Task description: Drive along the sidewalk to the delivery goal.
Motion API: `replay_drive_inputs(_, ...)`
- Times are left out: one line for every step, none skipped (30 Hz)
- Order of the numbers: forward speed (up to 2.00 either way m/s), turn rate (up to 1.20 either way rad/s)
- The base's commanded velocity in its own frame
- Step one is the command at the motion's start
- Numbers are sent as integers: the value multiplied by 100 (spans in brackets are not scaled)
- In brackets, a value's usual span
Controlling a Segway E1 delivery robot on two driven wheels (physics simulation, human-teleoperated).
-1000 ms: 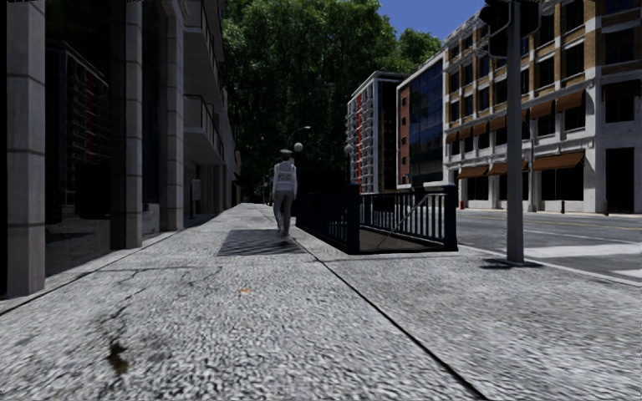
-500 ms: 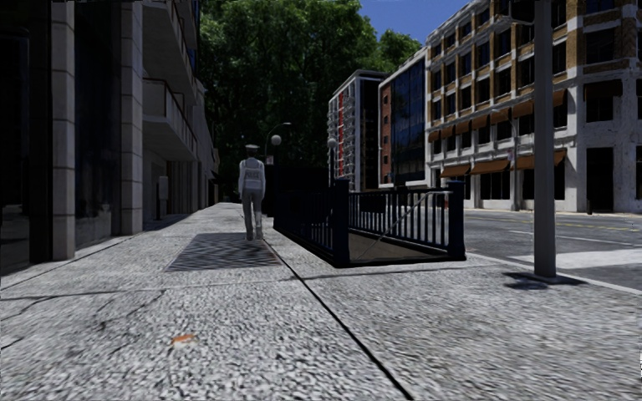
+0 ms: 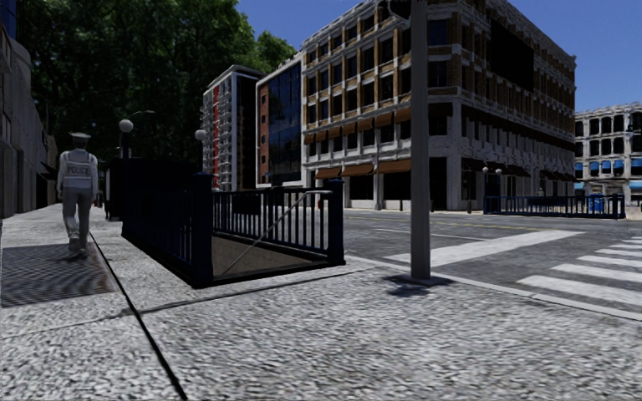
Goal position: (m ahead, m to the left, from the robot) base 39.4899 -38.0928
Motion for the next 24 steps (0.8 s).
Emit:
replay_drive_inputs(131,-81)
replay_drive_inputs(131,-80)
replay_drive_inputs(131,-80)
replay_drive_inputs(131,-78)
replay_drive_inputs(131,-72)
replay_drive_inputs(132,-66)
replay_drive_inputs(133,-64)
replay_drive_inputs(133,-64)
replay_drive_inputs(133,-64)
replay_drive_inputs(133,-64)
replay_drive_inputs(133,-64)
replay_drive_inputs(133,-64)
replay_drive_inputs(134,-64)
replay_drive_inputs(134,-64)
replay_drive_inputs(134,-64)
replay_drive_inputs(134,-64)
replay_drive_inputs(134,-64)
replay_drive_inputs(134,-53)
replay_drive_inputs(134,-5)
replay_drive_inputs(134,-10)
replay_drive_inputs(134,-10)
replay_drive_inputs(134,-33)
replay_drive_inputs(134,-38)
replay_drive_inputs(134,-39)
